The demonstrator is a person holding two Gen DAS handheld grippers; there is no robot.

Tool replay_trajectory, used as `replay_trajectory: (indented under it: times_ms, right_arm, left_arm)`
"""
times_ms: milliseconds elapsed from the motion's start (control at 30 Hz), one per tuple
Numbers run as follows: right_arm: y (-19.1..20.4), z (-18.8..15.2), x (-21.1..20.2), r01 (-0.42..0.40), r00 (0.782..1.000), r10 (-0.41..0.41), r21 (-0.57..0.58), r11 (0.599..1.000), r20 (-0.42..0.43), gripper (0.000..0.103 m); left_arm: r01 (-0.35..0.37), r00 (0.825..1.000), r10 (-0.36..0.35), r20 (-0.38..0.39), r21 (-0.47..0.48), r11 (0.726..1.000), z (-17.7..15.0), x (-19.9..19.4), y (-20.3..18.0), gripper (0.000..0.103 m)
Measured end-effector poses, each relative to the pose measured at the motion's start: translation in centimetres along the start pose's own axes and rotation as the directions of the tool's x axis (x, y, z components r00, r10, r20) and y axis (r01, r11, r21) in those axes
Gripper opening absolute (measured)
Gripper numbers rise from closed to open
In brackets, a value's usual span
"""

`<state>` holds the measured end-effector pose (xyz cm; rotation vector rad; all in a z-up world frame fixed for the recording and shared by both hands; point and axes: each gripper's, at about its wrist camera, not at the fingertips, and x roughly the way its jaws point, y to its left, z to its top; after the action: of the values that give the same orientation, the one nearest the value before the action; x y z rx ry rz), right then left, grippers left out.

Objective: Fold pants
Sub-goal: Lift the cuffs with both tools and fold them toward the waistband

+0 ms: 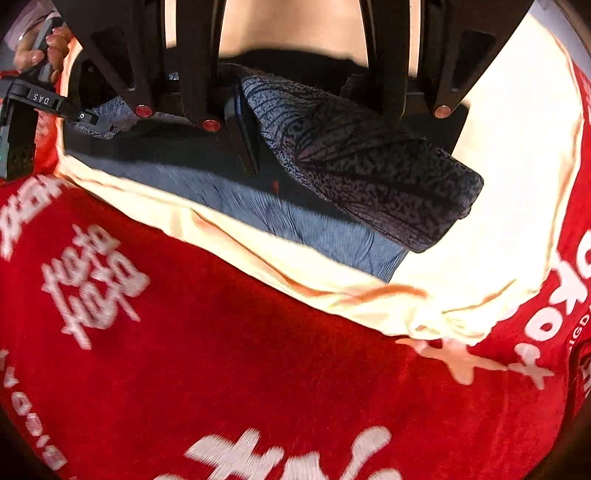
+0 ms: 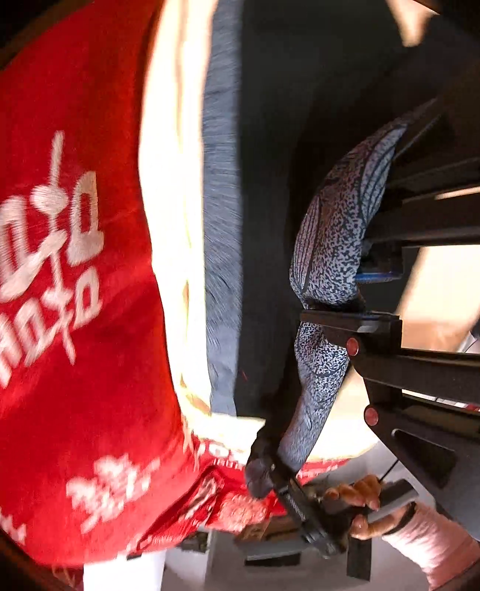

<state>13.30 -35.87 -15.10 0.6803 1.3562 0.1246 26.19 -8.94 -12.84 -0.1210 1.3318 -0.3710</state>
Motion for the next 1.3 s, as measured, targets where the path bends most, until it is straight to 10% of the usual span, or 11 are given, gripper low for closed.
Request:
replay_trajectory:
  times_ms: [300,433,833,900,1000,1133,1300]
  right_arm:
    - [-4.4,3.7,5.5,-0.012,0.996,0.019,0.083,0.997,-0.082,0.014]
    - [-2.9,3.1,3.4,-0.001,0.997,0.000,-0.007,1.000,-0.082,0.016]
    - [-0.2,2.0,1.0,0.053,0.998,-0.054,-0.040,0.998,-0.029,0.030]
    - [-1.6,2.8,1.6,0.032,0.999,-0.031,0.026,0.999,-0.037,0.045]
    - [-2.9,4.0,2.1,-0.050,0.999,0.049,0.125,0.991,0.013,0.101]
    - [-3.1,4.4,1.8,-0.096,0.995,0.086,0.188,0.977,0.059,0.101]
    - [-0.6,2.6,2.4,0.088,0.996,-0.088,-0.015,0.996,-0.005,0.101]
  left_arm:
    - [-0.064,0.997,0.061,-0.040,-0.060,0.996,2.6,4.7,-0.1,0.048]
    - [-0.136,0.990,0.137,0.031,-0.033,0.990,2.6,0.7,-0.2,0.081]
    - [-0.257,0.963,0.265,-0.040,0.145,0.956,0.2,5.5,-3.7,0.081]
    - [-0.279,0.958,0.286,-0.038,0.130,0.952,0.6,6.8,-3.7,0.081]
    - [-0.317,0.947,0.322,-0.009,0.150,0.937,0.9,7.9,-4.1,0.081]
    - [-0.337,0.939,0.345,-0.007,0.194,0.921,1.2,8.4,-4.8,0.081]
    - [-0.350,0.935,0.354,-0.021,0.108,0.930,3.0,8.7,-2.9,0.093]
